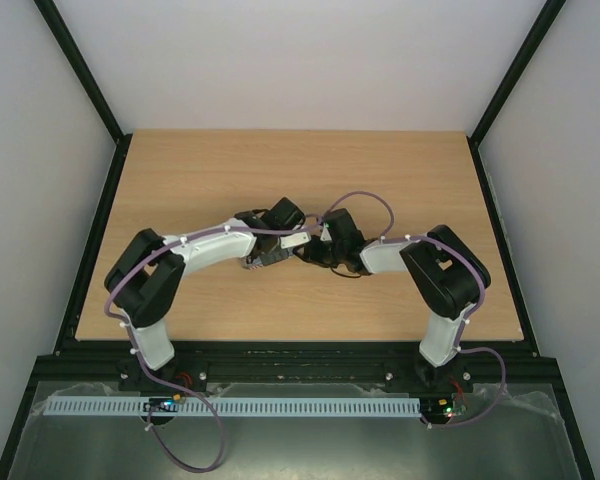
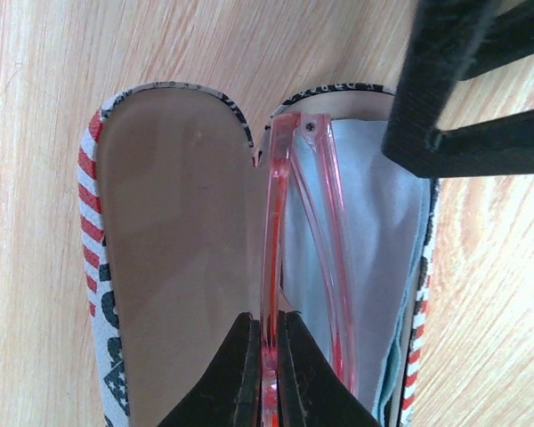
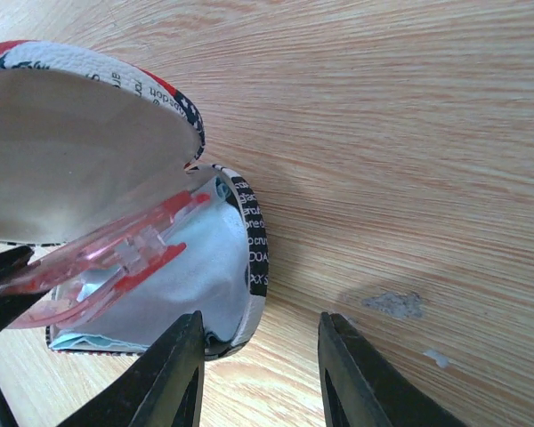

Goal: Organize the sunglasses
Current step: Place the sunglasses in the sunglasses case.

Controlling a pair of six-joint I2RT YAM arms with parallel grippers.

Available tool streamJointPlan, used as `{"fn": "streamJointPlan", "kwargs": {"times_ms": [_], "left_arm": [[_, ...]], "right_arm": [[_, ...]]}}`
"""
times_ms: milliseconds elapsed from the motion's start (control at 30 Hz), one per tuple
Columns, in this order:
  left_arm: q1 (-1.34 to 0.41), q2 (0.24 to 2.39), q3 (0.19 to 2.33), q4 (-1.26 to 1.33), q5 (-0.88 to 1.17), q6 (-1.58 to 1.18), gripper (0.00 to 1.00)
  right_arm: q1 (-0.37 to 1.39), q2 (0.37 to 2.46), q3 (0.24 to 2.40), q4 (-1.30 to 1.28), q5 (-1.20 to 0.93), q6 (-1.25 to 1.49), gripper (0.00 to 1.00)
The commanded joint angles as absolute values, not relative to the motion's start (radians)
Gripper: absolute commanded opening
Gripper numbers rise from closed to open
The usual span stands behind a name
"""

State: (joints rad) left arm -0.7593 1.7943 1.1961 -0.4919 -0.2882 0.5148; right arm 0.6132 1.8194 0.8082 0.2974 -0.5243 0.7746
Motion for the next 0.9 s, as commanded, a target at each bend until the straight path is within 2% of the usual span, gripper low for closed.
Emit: {"fn": "streamJointPlan", "kwargs": {"times_ms": [0,400,633,867], "left_arm": [[-0.77,1.733,1.168,-0.497,-0.248,0.547,0.02],[-0.769,1.799,1.165,-0.482,-0.294,0.537,0.02],[-0.765,1.827,1.174,-0.473,-0.337,0.521,0.07],[-0.765,1.833,1.227,-0.526,-0.269,0.473,0.34]], "right_arm": [[0.611,1.812,0.801,0.302,-0.525,0.784,0.35],[0.612,1.814,0.798,0.308,-0.529,0.784,0.35],[0.612,1.815,0.798,0.309,-0.531,0.783,0.35],[0.612,1.818,0.801,0.31,-0.534,0.783,0.35]]}}
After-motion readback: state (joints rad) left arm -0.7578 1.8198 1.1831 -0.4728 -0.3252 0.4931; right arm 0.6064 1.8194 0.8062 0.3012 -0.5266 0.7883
